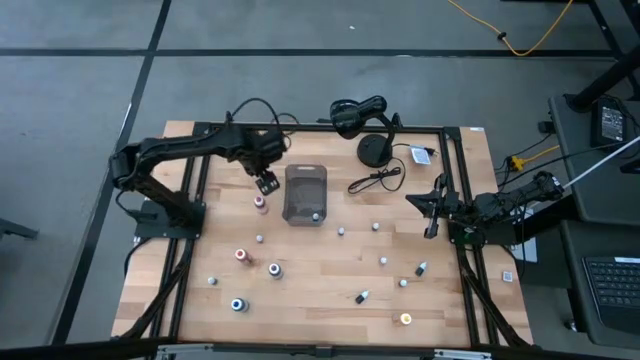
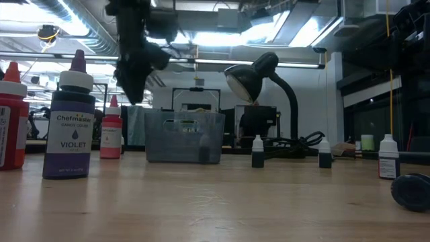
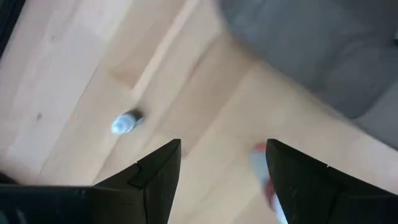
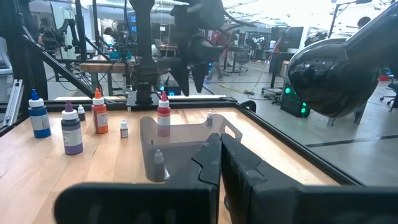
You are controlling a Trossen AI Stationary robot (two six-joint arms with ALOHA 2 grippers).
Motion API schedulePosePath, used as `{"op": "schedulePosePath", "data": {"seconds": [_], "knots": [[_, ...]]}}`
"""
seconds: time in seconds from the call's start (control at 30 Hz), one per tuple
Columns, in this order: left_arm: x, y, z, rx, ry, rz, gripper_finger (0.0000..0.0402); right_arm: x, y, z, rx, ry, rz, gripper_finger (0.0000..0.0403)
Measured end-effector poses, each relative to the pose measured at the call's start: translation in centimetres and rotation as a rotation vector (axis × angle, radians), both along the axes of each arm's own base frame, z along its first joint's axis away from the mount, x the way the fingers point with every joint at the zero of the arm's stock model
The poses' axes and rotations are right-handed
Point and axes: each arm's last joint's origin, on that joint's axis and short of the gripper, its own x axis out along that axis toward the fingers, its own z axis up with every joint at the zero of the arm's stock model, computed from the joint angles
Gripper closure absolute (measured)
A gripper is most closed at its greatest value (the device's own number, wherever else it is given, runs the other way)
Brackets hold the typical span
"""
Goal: Pick & Place food coloring
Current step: Put the top left small black food coloring bottle into the gray transparent bin
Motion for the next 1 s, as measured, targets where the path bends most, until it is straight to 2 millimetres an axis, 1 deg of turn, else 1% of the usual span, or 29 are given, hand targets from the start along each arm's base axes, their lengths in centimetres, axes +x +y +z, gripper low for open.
{"op": "schedulePosePath", "data": {"seconds": [0.2,0.33,0.43,0.6,1.0], "knots": [[-1.6,2.5,-1.0,-0.010,0.017,0.117,0.0174,0.0,0.0,0.0,0.000,0.000,0.000,0.0388],[-2.2,4.3,-1.4,-0.010,0.006,0.186,0.0174,0.0,0.0,0.0,0.000,0.000,0.000,0.0388],[-2.4,5.3,-1.9,-0.027,0.007,0.212,0.0174,0.0,0.0,0.0,0.000,0.000,0.000,0.0388],[-2.4,6.2,-3.0,-0.054,0.034,0.237,0.0174,0.0,0.0,0.0,0.000,0.000,0.000,0.0388],[-2.7,7.9,-4.6,-0.070,0.081,0.258,0.0174,0.0,0.0,0.0,0.000,0.000,0.000,0.0388]]}}
